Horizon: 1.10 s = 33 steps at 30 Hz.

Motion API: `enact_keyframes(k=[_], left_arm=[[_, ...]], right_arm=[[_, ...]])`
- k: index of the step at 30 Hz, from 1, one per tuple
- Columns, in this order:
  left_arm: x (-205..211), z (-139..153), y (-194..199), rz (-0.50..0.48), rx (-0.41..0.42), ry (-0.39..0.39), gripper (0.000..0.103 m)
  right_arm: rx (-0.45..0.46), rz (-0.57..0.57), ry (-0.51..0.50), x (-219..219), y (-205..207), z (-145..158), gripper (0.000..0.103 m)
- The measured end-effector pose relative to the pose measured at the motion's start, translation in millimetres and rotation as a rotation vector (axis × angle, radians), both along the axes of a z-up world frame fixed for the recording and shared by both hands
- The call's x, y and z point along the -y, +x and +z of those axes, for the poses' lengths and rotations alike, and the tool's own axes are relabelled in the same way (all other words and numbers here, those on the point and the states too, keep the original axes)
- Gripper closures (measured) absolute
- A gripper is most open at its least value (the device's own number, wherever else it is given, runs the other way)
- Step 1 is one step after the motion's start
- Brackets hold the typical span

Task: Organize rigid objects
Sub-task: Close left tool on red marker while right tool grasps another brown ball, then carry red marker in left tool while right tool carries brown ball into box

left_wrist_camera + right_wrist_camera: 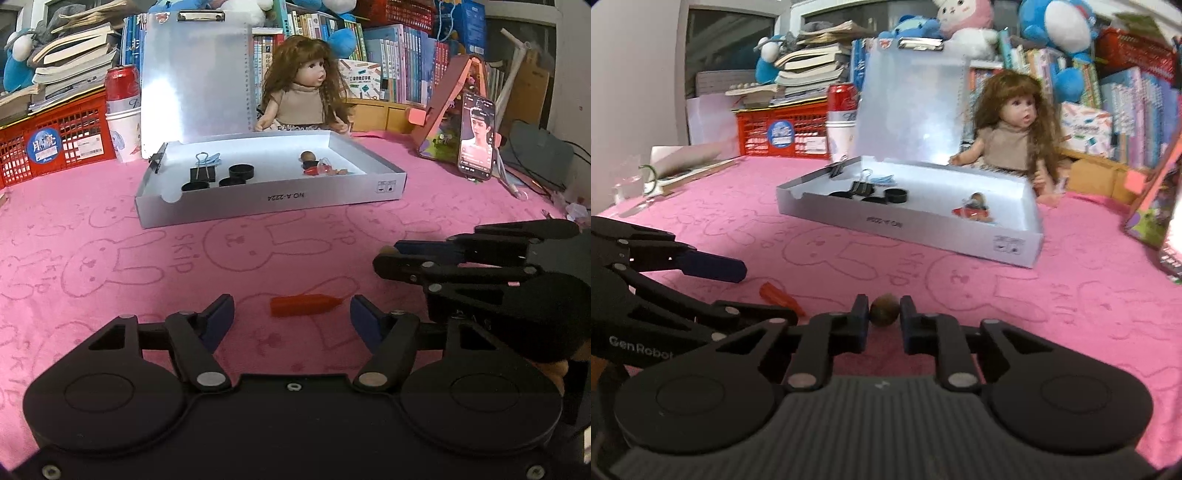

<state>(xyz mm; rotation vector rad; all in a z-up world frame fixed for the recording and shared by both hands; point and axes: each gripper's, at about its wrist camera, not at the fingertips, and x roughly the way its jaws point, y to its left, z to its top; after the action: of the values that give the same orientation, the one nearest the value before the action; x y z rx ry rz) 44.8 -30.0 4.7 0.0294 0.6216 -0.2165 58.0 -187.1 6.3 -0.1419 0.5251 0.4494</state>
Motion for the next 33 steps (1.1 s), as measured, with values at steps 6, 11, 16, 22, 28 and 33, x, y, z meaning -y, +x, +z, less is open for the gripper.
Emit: enact_keyframes(k=[6, 11, 16, 22, 28, 33], left_arm=[[18.3, -6.1, 4.1, 0.050, 0.021, 0.049, 0.035], [23.0, -8.5, 4.8, 0.062, 0.032, 0.054, 0.040], [25.0, -9.1, 0.7, 0.045, 0.050, 0.056, 0.060], [22.4, -6.5, 1.5, 0.046, 0.040, 0.042, 0.061], [17.0, -1.3, 8.2, 0.060, 0.033, 0.032, 0.060], [10.3, 6.0, 15.9, 0.079, 0.043, 0.027, 0.061]], right_arm=[[0.005, -0.076, -0.003, 7.9, -6.6, 0.3, 0.081], [-0.006, -0.104, 0.010, 8.1, -6.1, -2.5, 0.081], [-0.014, -0.097, 0.016, 3.7, -4.8, -4.4, 0.081], [-0.026, -0.095, 0.040, 3.4, -3.3, -3.3, 0.081], [-0.026, -0.096, 0.050, 1.9, 1.3, 1.8, 0.081], [-0.030, -0.107, 0.057, 0.3, 9.5, 6.9, 0.081]])
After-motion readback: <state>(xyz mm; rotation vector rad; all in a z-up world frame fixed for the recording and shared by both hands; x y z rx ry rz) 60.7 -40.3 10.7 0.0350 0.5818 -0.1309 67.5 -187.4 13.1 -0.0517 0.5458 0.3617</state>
